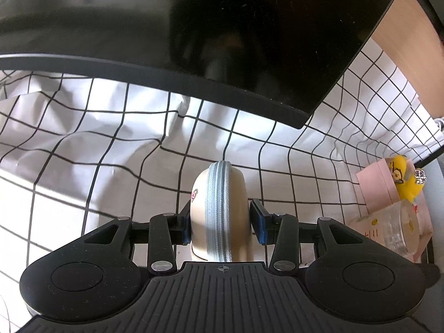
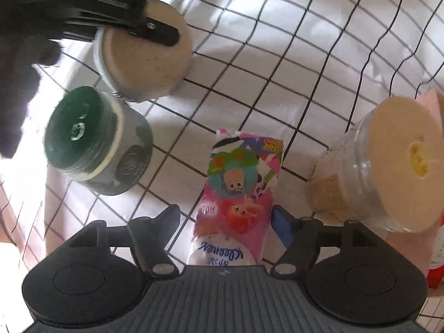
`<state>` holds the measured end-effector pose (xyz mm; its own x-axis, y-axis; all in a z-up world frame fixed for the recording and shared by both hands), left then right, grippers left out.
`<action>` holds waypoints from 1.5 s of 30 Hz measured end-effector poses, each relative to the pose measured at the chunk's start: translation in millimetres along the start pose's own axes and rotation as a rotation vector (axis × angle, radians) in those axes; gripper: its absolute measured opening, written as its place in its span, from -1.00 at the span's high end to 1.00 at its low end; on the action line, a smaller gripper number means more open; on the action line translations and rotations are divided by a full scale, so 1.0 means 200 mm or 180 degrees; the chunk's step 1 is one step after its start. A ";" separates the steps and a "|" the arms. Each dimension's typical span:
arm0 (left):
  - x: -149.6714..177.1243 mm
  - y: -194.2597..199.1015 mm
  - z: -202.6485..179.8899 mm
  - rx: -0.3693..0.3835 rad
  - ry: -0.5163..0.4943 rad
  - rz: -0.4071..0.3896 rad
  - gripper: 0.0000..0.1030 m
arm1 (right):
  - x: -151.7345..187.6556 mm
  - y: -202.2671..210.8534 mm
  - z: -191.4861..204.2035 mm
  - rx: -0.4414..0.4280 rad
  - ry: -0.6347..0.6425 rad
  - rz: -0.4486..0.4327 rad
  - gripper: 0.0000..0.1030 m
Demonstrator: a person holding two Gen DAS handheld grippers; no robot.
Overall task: Organize soft objects
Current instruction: 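Grasp the pink tissue pack with the right tool while the left tool lifts the case, then carry case and tissue pack into the pink box and open both tools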
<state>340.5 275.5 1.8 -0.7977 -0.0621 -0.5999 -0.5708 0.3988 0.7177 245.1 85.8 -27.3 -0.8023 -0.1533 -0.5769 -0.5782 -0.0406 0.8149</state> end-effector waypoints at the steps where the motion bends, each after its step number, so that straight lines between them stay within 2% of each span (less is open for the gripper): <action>1: 0.00 0.00 0.00 0.0004 0.0001 -0.0002 0.11 | 0.00 0.00 0.01 -0.0007 -0.0012 -0.0047 -0.42; 2: 0.01 0.01 0.01 -0.0004 -0.0001 -0.0002 0.11 | 0.00 0.01 0.01 -0.0019 0.0003 -0.0047 -0.29; 3: 0.01 0.01 0.01 -0.0012 -0.0008 0.0005 0.11 | -0.01 0.02 0.02 -0.0033 0.0039 -0.0047 -0.01; 6: 0.01 0.03 -0.01 -0.0077 -0.0069 0.0046 0.12 | -0.04 0.12 0.05 -0.0163 0.0140 -0.0157 0.06; 11: -0.04 0.13 -0.04 -0.0113 0.0031 0.0021 0.14 | -0.19 0.40 0.06 -0.0263 0.0164 -0.0663 0.07; 14: -0.10 0.23 -0.09 -0.0078 0.0106 -0.0093 0.15 | -0.29 0.56 0.02 -0.0251 0.0127 -0.0985 0.07; 20: -0.19 0.47 -0.26 -0.0120 -0.0036 -0.0379 0.15 | -0.35 0.87 -0.10 -0.0273 0.0018 -0.1485 0.07; 25: -0.21 0.59 -0.43 -0.0049 -0.0068 -0.0549 0.15 | -0.32 1.07 -0.21 -0.0241 -0.0051 -0.1797 0.07; 33: -0.14 0.59 -0.74 0.0138 -0.0139 -0.0564 0.15 | -0.20 1.25 -0.47 -0.0160 -0.0275 -0.2043 0.07; 39: -0.09 0.49 -1.00 0.0371 -0.0145 -0.0474 0.15 | -0.05 1.31 -0.75 0.0040 -0.0492 -0.2143 0.07; 45: -0.02 0.32 -1.29 0.0726 -0.0114 -0.0269 0.15 | 0.12 1.39 -1.05 0.0402 -0.0721 -0.2298 0.07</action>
<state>257.4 65.0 140.8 -0.7391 -0.0731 -0.6696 -0.5733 0.5902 0.5684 96.7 -137.3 197.9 -0.2222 0.0750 -0.9721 -0.9720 0.0614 0.2269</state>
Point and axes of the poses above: each gripper's, at about its wrist camera, not at the fingertips, and y roughly against the way its jaws point, z to its left, x to its underside, the point moved 7 cm from there along -y, roughly the way its jaws point, and after that the axes turned 10 degrees about -z, right-handed, at the moved point
